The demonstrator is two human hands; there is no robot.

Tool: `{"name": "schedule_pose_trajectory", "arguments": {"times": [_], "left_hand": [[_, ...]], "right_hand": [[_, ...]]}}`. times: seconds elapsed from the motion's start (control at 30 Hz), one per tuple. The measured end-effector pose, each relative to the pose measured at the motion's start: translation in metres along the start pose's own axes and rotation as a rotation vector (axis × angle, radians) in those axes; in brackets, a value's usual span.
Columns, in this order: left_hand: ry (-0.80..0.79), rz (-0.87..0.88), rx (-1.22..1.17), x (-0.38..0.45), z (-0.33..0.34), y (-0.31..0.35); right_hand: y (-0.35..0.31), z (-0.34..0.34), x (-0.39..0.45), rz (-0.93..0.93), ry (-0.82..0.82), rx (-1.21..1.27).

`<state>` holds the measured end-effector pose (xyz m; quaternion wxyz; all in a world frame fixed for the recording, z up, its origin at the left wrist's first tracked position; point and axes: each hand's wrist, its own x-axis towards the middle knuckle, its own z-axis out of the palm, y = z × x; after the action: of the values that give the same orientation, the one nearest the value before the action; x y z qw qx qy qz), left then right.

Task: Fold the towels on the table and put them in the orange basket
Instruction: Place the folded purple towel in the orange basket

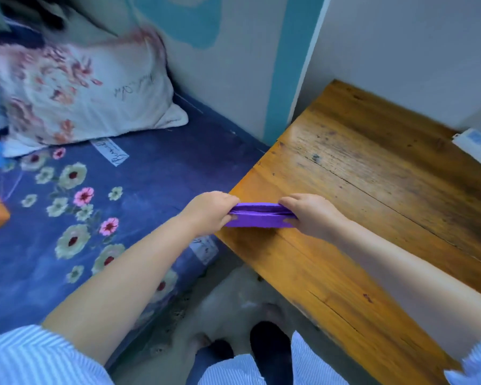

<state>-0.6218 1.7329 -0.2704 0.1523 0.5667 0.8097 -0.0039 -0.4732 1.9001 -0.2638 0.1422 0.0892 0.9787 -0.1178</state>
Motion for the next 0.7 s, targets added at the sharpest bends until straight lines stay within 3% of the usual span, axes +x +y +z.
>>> {"name": "schedule_pose_trajectory", "arguments": {"times": [0.2, 0.6, 0.7], "left_hand": [[0.006, -0.165, 0.118, -0.079, -0.013, -0.052], [0.115, -0.664, 0.152, -0.384, -0.019, -0.205], [0.153, -0.793, 0.056, -0.441, -0.020, -0.234]], "right_hand": [[-0.076, -0.026, 0.046, -0.186, -0.042, -0.157], [-0.403, -0.035, 0.121, -0.618, 0.013, -0.420], [-0.472, -0.035, 0.134, -0.683, 0.027, -0.434]]}}
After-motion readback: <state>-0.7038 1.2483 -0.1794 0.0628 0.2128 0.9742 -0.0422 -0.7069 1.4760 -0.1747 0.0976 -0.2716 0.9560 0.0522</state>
